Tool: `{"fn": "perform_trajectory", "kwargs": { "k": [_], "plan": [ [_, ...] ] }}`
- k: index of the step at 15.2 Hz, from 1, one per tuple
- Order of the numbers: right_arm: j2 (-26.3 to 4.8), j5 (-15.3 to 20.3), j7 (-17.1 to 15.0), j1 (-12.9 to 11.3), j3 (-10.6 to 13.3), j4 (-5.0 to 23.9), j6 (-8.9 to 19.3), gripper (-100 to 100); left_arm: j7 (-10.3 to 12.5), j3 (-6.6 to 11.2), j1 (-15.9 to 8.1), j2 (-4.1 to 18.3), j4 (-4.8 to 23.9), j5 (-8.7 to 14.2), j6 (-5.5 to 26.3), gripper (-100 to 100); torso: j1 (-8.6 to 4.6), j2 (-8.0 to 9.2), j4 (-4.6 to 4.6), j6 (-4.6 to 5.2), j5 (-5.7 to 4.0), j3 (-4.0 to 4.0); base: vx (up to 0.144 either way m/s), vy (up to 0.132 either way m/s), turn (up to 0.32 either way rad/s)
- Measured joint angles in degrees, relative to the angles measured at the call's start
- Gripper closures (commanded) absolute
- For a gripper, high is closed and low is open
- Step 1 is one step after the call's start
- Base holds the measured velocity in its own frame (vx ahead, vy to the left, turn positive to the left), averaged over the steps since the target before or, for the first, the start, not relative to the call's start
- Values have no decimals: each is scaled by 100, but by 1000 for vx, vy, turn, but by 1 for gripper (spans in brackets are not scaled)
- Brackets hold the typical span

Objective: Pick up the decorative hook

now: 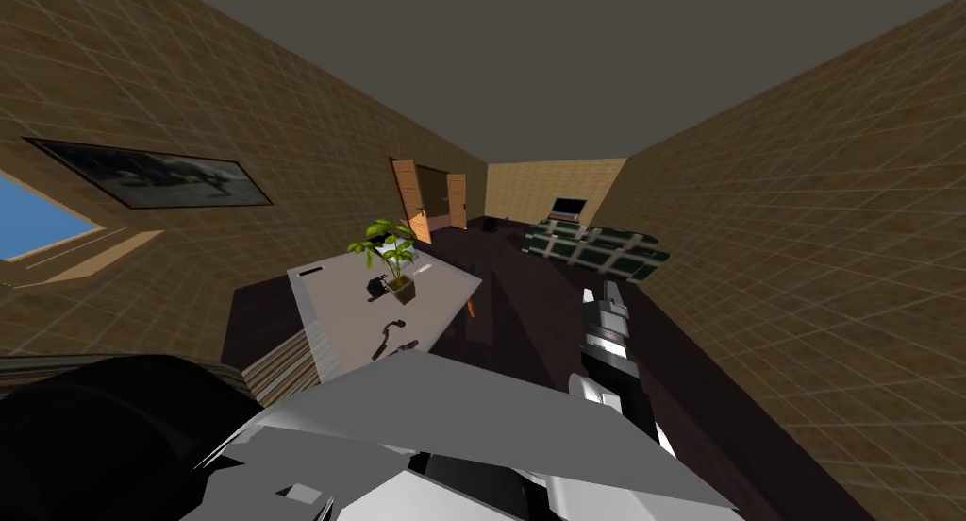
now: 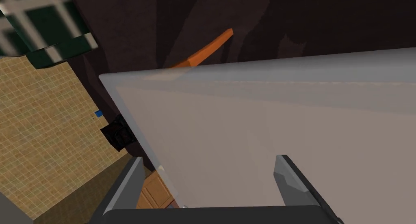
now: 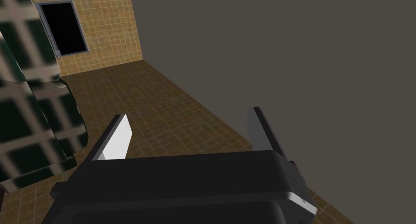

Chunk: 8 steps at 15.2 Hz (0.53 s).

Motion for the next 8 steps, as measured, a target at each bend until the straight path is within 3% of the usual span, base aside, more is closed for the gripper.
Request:
{"fn": "perform_trajectory", "kwargs": {
  "k": [3,5,8],
  "plan": [
    [0,0,0,-1,0,0,0,0,68,-151,46,142,299,-13,137,-100,3,-2,0,3,0,-1,19,27,-222],
    [0,0,0,0,0,0,0,0,142,-259,-53,198,615,-19,166,-100,5,-5,-1,0,1,-3,16,23,-127],
    [0,0,0,0,0,0,0,0,217,-450,-80,288,1133,-41,260,-100,9,-8,-2,3,1,-4,30,38,-304]
  ]
}}
